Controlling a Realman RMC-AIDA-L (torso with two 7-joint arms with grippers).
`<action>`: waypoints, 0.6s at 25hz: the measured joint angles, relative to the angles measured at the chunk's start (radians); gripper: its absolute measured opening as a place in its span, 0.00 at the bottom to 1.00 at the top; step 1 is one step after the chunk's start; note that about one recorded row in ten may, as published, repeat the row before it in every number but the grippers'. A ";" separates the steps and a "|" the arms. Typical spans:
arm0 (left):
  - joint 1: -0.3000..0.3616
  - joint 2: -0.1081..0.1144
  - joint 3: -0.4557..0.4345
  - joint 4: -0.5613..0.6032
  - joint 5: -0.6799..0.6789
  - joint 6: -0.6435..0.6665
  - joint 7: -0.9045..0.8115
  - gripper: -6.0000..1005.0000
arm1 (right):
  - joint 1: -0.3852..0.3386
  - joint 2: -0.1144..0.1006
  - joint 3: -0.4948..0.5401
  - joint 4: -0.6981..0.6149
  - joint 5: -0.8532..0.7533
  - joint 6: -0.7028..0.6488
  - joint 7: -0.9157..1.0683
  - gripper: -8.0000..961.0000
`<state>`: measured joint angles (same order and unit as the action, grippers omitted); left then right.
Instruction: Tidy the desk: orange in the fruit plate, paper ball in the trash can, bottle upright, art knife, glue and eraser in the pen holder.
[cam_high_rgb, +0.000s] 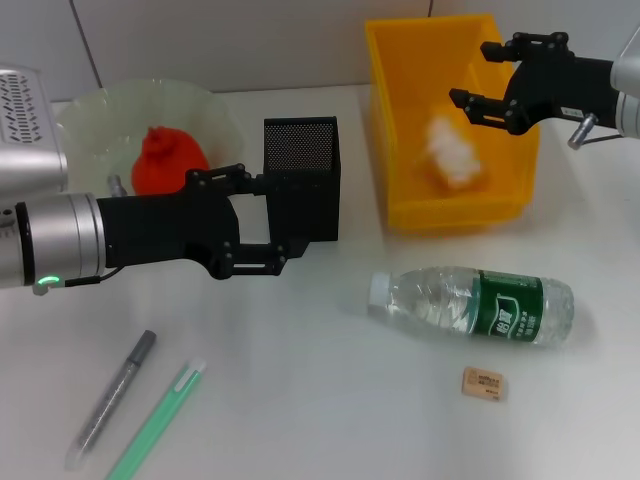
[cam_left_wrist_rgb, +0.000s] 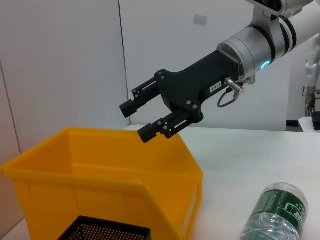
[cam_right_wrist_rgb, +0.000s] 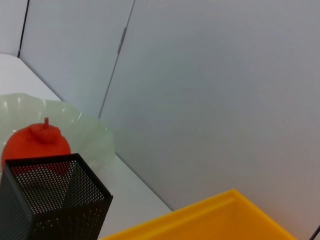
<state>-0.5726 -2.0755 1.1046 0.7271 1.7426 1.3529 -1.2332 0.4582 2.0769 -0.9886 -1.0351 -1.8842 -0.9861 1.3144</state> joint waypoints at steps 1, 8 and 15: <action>0.001 0.000 0.000 0.000 0.000 0.000 0.000 0.83 | -0.002 0.000 0.000 -0.002 0.000 0.000 0.001 0.54; 0.005 0.000 0.000 -0.002 0.000 0.000 0.000 0.83 | -0.029 0.001 -0.008 -0.039 0.000 -0.015 0.002 0.65; 0.003 0.000 0.000 -0.014 0.000 -0.007 0.013 0.83 | -0.086 0.009 -0.025 -0.143 0.000 -0.085 0.041 0.75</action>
<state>-0.5692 -2.0754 1.1044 0.7133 1.7425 1.3461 -1.2204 0.3719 2.0857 -1.0133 -1.1783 -1.8838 -1.0711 1.3551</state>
